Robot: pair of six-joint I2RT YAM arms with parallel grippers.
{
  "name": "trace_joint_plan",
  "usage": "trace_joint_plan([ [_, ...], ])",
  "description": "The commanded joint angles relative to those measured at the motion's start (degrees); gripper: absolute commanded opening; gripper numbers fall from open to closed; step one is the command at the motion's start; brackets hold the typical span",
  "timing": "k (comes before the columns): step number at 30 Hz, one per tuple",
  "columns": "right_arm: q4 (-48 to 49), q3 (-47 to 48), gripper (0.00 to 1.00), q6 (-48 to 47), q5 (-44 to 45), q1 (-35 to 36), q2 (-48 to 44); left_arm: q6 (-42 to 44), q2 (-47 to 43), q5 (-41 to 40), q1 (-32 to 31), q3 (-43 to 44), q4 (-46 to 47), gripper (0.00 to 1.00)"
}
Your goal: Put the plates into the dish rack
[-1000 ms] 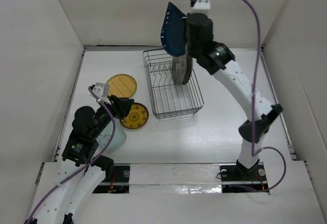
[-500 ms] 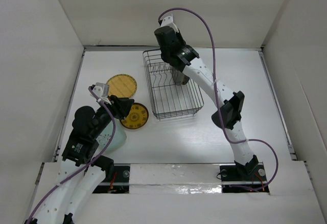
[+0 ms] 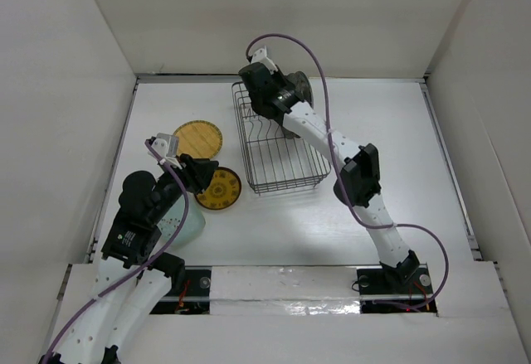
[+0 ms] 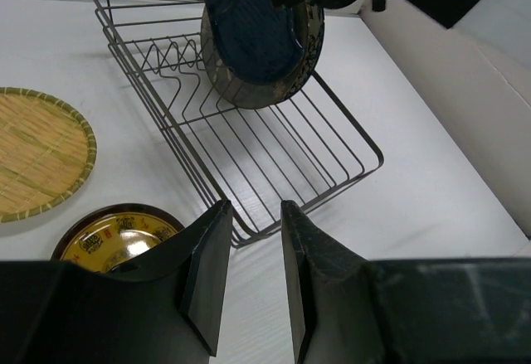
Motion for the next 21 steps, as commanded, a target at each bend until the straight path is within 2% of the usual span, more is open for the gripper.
trace_joint_plan([
  [1,6.95,1.02,0.00,-2.55,4.41,1.03,-0.31,0.33,0.47,-0.03,0.12,1.85,2.16,0.27],
  [7,7.56,0.24,0.00,-4.31,5.47,1.56,1.36,0.33,0.65,0.06,0.12,1.76,2.25,0.27],
  [21,5.98,-2.40,0.00,2.36,0.99,3.75,6.64,0.33,0.91,-0.29,0.12,1.76,1.98,0.27],
])
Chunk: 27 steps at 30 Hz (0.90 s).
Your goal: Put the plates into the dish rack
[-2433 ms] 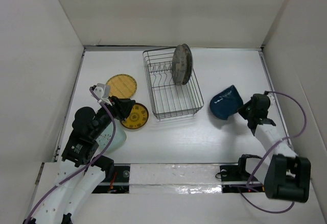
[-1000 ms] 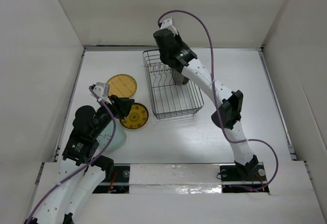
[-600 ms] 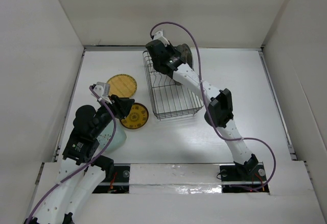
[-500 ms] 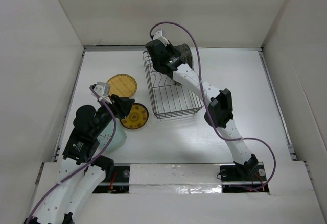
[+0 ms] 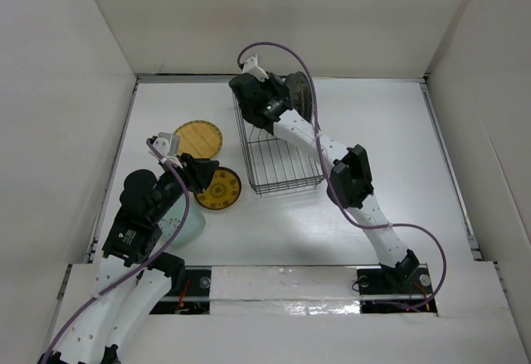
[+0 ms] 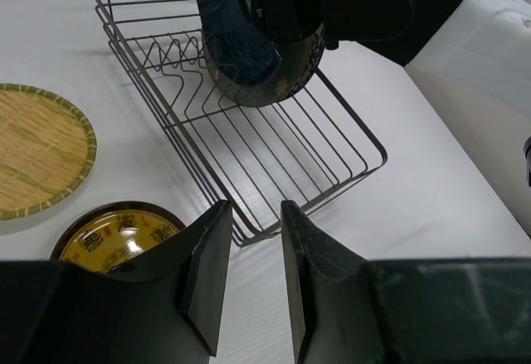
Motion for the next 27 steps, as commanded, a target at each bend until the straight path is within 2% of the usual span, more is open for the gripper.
trace_joint_plan([
  [1,0.12,-2.20,0.00,3.48,-3.47,1.44,2.05,0.31,0.23,-0.27,0.12,1.85,1.98,0.27],
  [11,1.26,-10.11,0.02,14.62,-8.65,0.82,-2.33,0.31,0.58,-0.80,0.12,1.76,1.90,0.27],
  [12,2.75,-11.17,0.04,15.17,-9.27,0.82,-3.13,0.31,0.50,-0.80,0.12,1.76,1.90,0.27],
  [14,4.60,-13.54,0.16,16.31,-10.86,1.34,-4.54,0.31,0.58,-0.71,0.12,1.76,1.98,0.27],
  [16,6.27,-15.74,0.22,17.10,-11.82,1.35,-6.12,0.22,0.50,-0.80,0.12,1.76,1.98,0.27],
  [17,6.54,-16.18,0.30,17.63,-11.83,1.35,-6.39,0.22,0.50,-1.06,0.12,1.76,1.90,0.27],
  [19,6.37,-15.84,0.37,18.07,-11.83,1.35,-6.65,0.22,0.58,-1.24,0.12,1.85,1.90,0.27],
  [21,5.58,-14.96,0.51,18.60,-12.00,1.35,-7.00,0.22,0.85,-1.33,0.12,1.85,1.90,0.27],
  [23,5.66,-14.26,0.61,19.04,-12.09,1.35,-8.49,0.22,1.11,-1.50,0.12,1.85,1.81,0.27],
  [27,8.64,-16.79,0.65,19.65,-14.81,1.35,-14.64,0.31,1.29,-2.12,0.12,2.02,1.54,0.28],
])
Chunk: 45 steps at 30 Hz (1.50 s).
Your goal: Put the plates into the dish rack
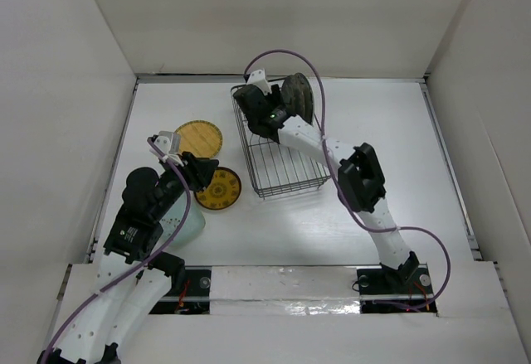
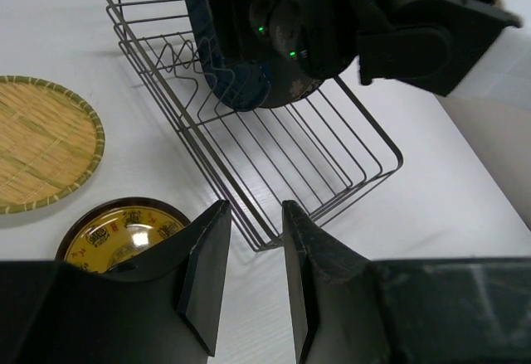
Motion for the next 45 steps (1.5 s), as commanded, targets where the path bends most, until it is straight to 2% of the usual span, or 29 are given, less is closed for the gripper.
trace_joint_plan([
  [1,4.43,-1.43,0.66,2.43,-2.55,0.61,-9.75,0.25,0.17,-1.22,0.12,2.02,1.57,0.28],
  [5,10.22,-10.82,0.64,3.22,-7.98,1.65,-19.50,-0.02,-0.35,-3.33,0.12,2.02,1.48,0.28],
  [7,15.49,-19.17,0.44,3.48,-11.85,2.97,-25.91,-0.11,-0.88,-4.21,0.12,2.11,1.48,0.28],
  [8,17.08,-21.89,0.16,4.70,-17.53,4.63,-27.76,-0.28,-1.49,-5.26,0.12,2.11,1.56,0.27],
  [9,19.53,-26.45,0.03,5.59,-20.89,5.52,-30.22,-0.37,-1.85,-5.88,0.12,2.11,1.74,0.24],
  [10,20.68,-28.32,0.00,6.64,-24.06,6.48,-30.94,-0.46,-2.28,-6.49,0.12,2.20,1.83,0.21],
  [12,23.23,-31.40,0.00,8.93,-32.94,10.00,-30.60,-1.07,-3.95,-8.69,0.12,2.20,2.18,0.12],
  [15,23.16,-31.41,0.00,10.86,-36.65,15.78,-28.32,-1.77,-6.33,-12.98,0.12,2.81,1.57,0.00],
  [20,26.76,-37.37,0.00,19.19,-38.67,22.04,-26.38,-1.16,-10.11,-20.63,0.12,4.92,0.16,0.00],
  [21,29.54,-38.43,0.00,20.78,-38.42,22.83,-26.11,-1.16,-11.24,-21.43,0.12,4.92,0.33,0.00],
  [26,30.37,-40.82,0.00,29.22,-35.17,26.36,-21.99,-0.99,-12.48,-22.67,0.12,3.08,1.21,0.01],
  [29,30.54,-41.87,0.09,32.74,-33.94,27.67,-19.61,-0.81,-12.31,-21.71,0.12,2.29,1.04,0.08],
  [32,32.12,-44.07,0.38,35.38,-34.98,27.68,-17.85,-0.81,-11.79,-20.30,0.12,1.58,1.30,0.12],
  [35,33.79,-44.25,0.48,36.88,-36.65,27.68,-15.48,-0.72,-11.08,-18.55,0.12,1.67,1.56,0.14],
  [45,36.86,-40.91,0.50,40.66,-40.79,24.60,-8.36,0.07,-9.58,-16.34,0.12,1.58,1.74,0.17],
])
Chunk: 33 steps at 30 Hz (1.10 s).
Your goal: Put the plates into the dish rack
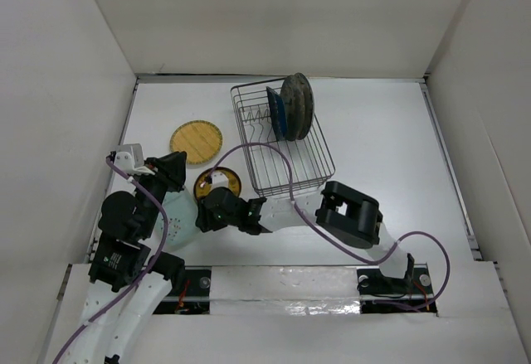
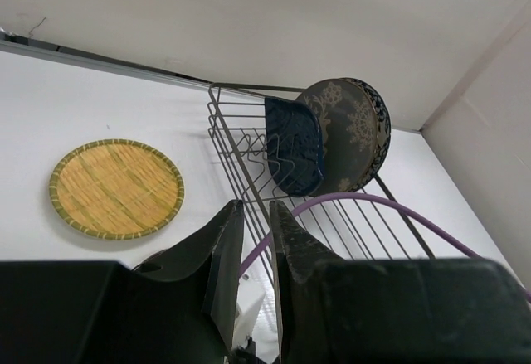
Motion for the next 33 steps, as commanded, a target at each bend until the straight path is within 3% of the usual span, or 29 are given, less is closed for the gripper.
trace_joint_plan([
  [1,3.05,1.74,0.50,2.13,-0.44,-1.37,1.72,0.90,0.25,1.49,0.12,-0.30,2.64,0.17],
  [17,8.86,7.28,0.48,4.68,-9.93,-3.74,9.89,0.99,-0.45,1.41,0.12,-0.30,2.46,0.17],
  [22,10.00,6.13,0.30,4.94,-9.93,-3.74,10.16,1.16,-0.54,1.49,0.12,-0.30,2.73,0.17],
  [26,10.97,4.99,0.01,4.33,-11.77,-3.74,9.37,1.34,0.60,1.06,0.12,0.05,2.64,0.17],
  [33,11.85,3.49,0.00,0.12,-10.38,-3.74,0.95,1.34,-1.68,-0.88,0.12,-0.12,2.11,0.17],
])
